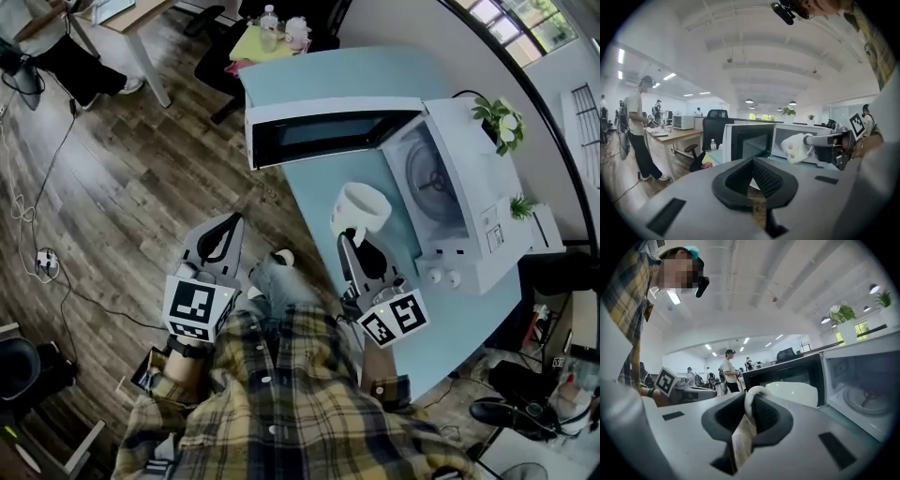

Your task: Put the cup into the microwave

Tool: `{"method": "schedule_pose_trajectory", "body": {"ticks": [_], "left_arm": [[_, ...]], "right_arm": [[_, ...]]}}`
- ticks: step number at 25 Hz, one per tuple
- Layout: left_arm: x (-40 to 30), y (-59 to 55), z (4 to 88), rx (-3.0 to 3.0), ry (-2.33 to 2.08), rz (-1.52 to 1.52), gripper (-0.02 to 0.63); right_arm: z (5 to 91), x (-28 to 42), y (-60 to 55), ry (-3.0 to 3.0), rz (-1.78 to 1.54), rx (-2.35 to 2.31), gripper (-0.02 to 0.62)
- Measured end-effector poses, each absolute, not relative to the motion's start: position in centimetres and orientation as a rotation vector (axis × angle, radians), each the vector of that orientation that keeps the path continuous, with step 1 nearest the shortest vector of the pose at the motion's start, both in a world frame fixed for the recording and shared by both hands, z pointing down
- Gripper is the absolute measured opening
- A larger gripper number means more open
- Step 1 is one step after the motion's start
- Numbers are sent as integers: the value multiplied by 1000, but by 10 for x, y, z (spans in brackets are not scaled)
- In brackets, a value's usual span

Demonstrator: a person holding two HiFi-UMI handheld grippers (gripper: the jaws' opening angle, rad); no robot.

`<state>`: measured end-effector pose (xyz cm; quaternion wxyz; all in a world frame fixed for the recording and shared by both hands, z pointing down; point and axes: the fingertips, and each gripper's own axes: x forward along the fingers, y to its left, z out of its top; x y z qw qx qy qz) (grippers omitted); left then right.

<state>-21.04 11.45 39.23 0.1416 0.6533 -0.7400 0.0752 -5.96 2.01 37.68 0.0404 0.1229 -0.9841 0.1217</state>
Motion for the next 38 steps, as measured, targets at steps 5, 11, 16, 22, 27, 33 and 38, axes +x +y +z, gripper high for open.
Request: {"method": "schedule_pose_trajectory", "body": {"ticks": [5,11,16,22,27,33,38], "left_arm": [[-213,63,384,2002,-2043,240,-8],[-204,13,374,2124,-1941,265,-8],[-194,-23,368,2210,-1878,277,-8],[-180,-58,370,2293,-1793,286,-8],[-164,-83,368,2380,-1712,291,-8],[-129,-107,367,2503,-1565,294,-8],[-100,-118,366,2593,-1444,300,-8]], "right_arm": [[377,-57,-13,-2994,405,524,48],[371,-48,-46,-2979,414,665,48],[368,-36,-67,-2963,415,750,48],[369,-21,-86,-2941,397,860,48],[367,-5,-88,-2921,394,969,48],[364,15,-83,-2897,369,1098,48],[363,33,-78,-2867,364,1214,48]]}}
